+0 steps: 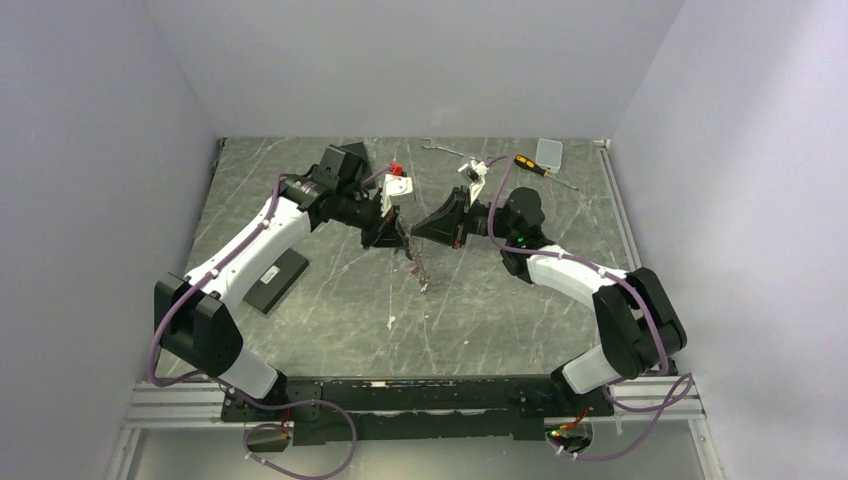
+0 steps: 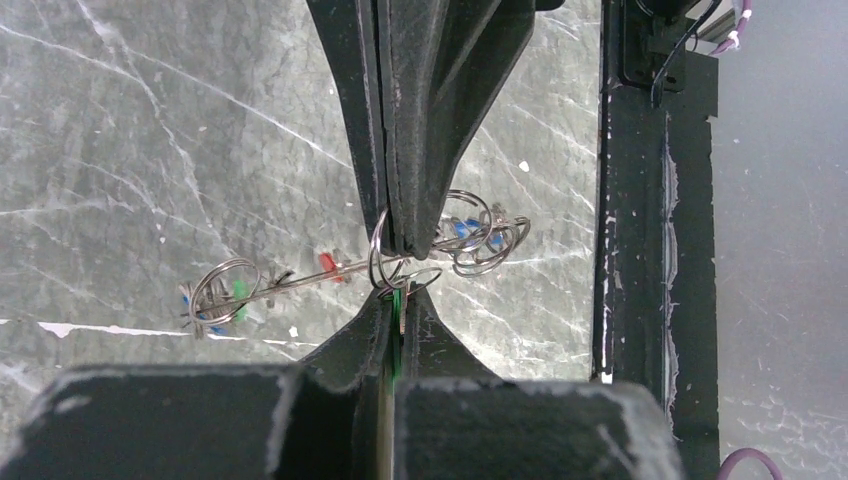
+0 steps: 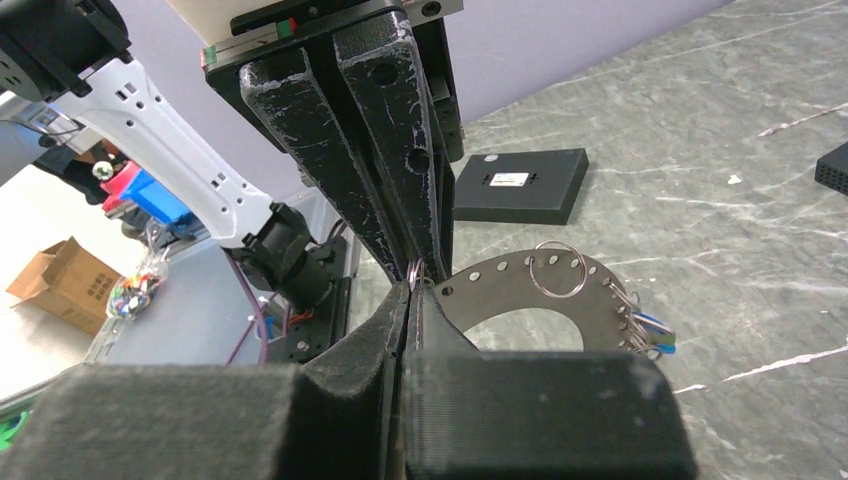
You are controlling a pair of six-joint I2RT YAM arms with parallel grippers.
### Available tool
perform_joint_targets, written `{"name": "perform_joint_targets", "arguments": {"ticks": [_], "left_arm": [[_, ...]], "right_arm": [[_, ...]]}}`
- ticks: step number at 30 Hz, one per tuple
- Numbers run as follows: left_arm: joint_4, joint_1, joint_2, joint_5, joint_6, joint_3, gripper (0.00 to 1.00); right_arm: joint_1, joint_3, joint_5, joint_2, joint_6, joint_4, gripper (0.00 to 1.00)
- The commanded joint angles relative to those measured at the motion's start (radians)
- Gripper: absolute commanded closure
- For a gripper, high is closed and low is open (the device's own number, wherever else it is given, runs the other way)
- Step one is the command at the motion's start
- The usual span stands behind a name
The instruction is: Remove the keys from the keyring
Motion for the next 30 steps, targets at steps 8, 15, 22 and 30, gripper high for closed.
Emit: {"name": "perform_joint_targets", "arguments": {"ticks": [8,15,22,30], "left_arm": [[0.005,-0.026,0.016,0.098,-0.061,-0.016,1.00],[0.038,-0.026,0.021,0.124,-0.092,-0.028,1.00],[0.047,-0.042,0.039,0.105,-0.097,-0.021,1.00],[0.033,-0.061,0.040,0.050,-0.068,-0.032,1.00]], "right_arm": [[0.027,-0.010,0.031,0.005,0.099,0.250,1.00],[0.028,-0.030,0.046,0.015,0.147,0.322,1.00],[0.034,-0.034,0.040,0.024,0.157,0.342,1.00],[0.035,-0.036,0.040,0.024,0.149,0.340,1.00]]}}
